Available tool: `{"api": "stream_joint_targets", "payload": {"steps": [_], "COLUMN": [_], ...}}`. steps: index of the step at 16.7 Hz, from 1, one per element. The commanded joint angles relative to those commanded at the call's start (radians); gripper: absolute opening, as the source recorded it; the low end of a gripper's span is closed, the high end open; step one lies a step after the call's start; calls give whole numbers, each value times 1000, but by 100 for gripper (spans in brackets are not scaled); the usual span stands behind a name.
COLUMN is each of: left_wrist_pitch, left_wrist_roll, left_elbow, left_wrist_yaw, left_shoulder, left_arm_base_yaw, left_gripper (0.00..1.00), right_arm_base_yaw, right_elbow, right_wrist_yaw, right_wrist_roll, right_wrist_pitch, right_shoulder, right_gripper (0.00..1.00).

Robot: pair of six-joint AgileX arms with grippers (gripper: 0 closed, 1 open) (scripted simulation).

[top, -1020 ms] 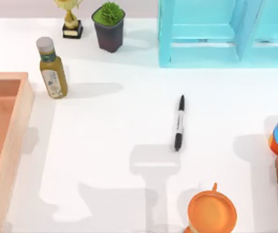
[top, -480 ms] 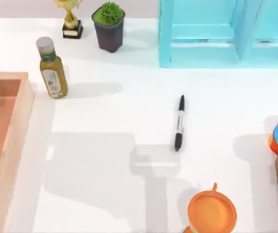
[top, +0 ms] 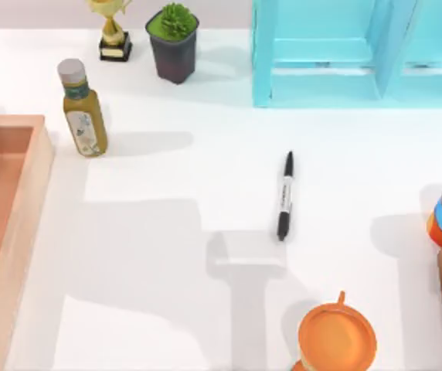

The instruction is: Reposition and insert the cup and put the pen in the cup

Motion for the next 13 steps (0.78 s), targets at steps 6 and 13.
{"api": "stream_joint_targets", "payload": {"steps": [6, 13], "left_wrist_pitch": [161, 384], "left_wrist_roll": [1, 7], "left_elbow": [-127, -293], "left_wrist_yaw": [0, 0], "left_shoulder": [38, 93], "left_arm_base_yaw": [5, 10], "left_gripper": [100, 100], "right_arm_base_yaw": [0, 0], "right_elbow": [0, 0], "right_wrist_yaw": [0, 0], "right_wrist_roll": [0, 0], "right_wrist_pitch": [0, 0], "right_shoulder": [0, 0], "right_gripper": [100, 100]}}
